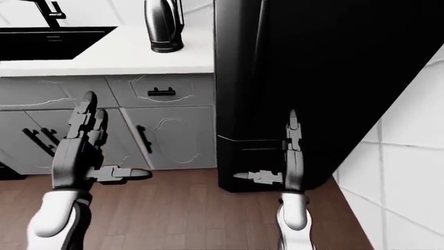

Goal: Press down the lever to turn on the electric kettle.

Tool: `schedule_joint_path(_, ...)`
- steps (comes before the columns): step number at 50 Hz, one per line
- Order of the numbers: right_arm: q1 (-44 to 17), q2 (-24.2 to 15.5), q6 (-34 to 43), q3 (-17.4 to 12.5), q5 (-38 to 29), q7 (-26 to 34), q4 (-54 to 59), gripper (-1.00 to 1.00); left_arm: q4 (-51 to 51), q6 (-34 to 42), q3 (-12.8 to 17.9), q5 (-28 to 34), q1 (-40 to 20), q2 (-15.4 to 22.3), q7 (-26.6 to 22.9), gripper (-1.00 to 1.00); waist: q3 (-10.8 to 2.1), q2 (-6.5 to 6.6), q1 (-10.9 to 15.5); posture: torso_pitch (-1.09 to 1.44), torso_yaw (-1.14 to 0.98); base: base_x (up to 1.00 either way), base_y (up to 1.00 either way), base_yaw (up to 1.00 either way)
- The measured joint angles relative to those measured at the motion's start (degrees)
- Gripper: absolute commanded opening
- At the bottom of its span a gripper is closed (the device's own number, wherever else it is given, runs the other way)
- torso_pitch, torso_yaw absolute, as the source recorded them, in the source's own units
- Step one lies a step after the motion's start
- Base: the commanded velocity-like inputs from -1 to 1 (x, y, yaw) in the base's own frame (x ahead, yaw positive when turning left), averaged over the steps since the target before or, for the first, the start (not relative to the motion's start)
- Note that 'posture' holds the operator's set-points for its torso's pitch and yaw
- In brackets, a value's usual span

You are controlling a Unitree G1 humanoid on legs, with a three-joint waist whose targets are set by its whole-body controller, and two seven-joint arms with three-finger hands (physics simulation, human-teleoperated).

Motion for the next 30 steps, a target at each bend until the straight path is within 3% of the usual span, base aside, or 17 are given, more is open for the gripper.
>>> schedule_joint_path(1,0.0,0.0,0.0,0.1,0.0,0.0,0.0,1.00,-0.2,0.0,0.0,0.0,-0.1,0.0,0.0,1.00,-0.16,-0.88,0.0,0.00,0.00,0.00,0.26,0.00)
schedule_joint_path(3,0.1,-0.3,0.2,-0.5,-0.1,-0.1,0.5,1.00,-0.3,0.2,-0.7,0.1,0.0,-0.3,-0.1,1.00,-0.04,0.00,-0.7,0.00,0.00,0.00,0.27,0.00)
schedule_joint_path(5,0.5,-0.3,0.5,-1.0,-0.1,-0.3,1.0,1.00,-0.2,0.7,-1.3,0.3,0.0,-0.1,-0.6,1.00,-0.46,-0.73,-0.7,0.00,0.00,0.00,0.26,0.00)
schedule_joint_path(7,0.4,-0.4,0.7,-1.1,-0.1,-0.5,0.8,1.00,-0.6,0.7,-1.2,0.6,0.1,-0.2,-0.7,1.00,-0.81,-0.41,-0.6,0.00,0.00,0.00,0.26,0.00)
schedule_joint_path(12,0.2,-0.5,0.1,-1.1,-0.1,-0.6,-0.3,1.00,-2.7,0.6,-1.5,1.2,0.0,-0.5,-0.7,1.00,0.14,3.54,-0.7,0.00,0.00,0.00,0.27,0.00)
schedule_joint_path(14,0.2,-0.5,0.1,-1.0,-0.1,-0.6,-0.2,1.00,-2.4,0.6,-1.3,1.1,-0.5,-0.3,-0.8,1.00,-0.26,6.02,-0.7,0.00,0.00,0.00,0.27,0.00)
schedule_joint_path(15,0.0,-0.1,0.1,-0.8,-0.2,-0.6,-0.2,1.00,-2.0,0.4,-0.9,1.2,-0.5,0.0,-0.7,1.00,-0.71,6.35,-0.3,0.00,0.00,0.00,0.27,0.00)
schedule_joint_path(20,0.5,0.2,0.7,0.5,-0.2,0.0,0.8,1.00,-0.5,1.1,0.0,1.8,0.5,-0.1,-0.2,1.00,-0.14,4.00,0.5,0.00,0.00,0.00,0.27,0.00)
schedule_joint_path(24,0.1,-0.1,0.3,-0.5,-0.2,-0.3,0.0,1.00,-2.1,1.4,-0.7,2.0,0.2,0.0,-0.6,1.00,0.27,1.20,0.1,0.00,0.00,0.00,0.27,0.00)
schedule_joint_path(27,-0.1,-0.2,-0.2,-0.5,-0.3,-0.5,-0.6,1.00,-2.5,0.8,-0.8,2.1,-0.2,-0.1,-0.7,1.00,-0.16,-1.32,-0.1,0.00,0.00,0.00,0.27,0.00)
schedule_joint_path(28,-0.1,-0.4,-0.4,-0.7,-0.3,-0.6,-0.4,1.00,-2.2,0.6,-1.2,2.1,-0.2,-0.5,-0.8,1.00,0.03,-0.53,-0.6,0.00,0.00,0.00,0.28,0.00)
schedule_joint_path(30,0.4,-0.4,-0.1,-1.1,-0.3,-0.7,0.4,1.00,-1.3,0.8,-1.7,1.9,0.3,-0.5,-1.1,1.00,-0.11,-0.64,-0.7,0.00,0.00,0.00,0.28,0.00)
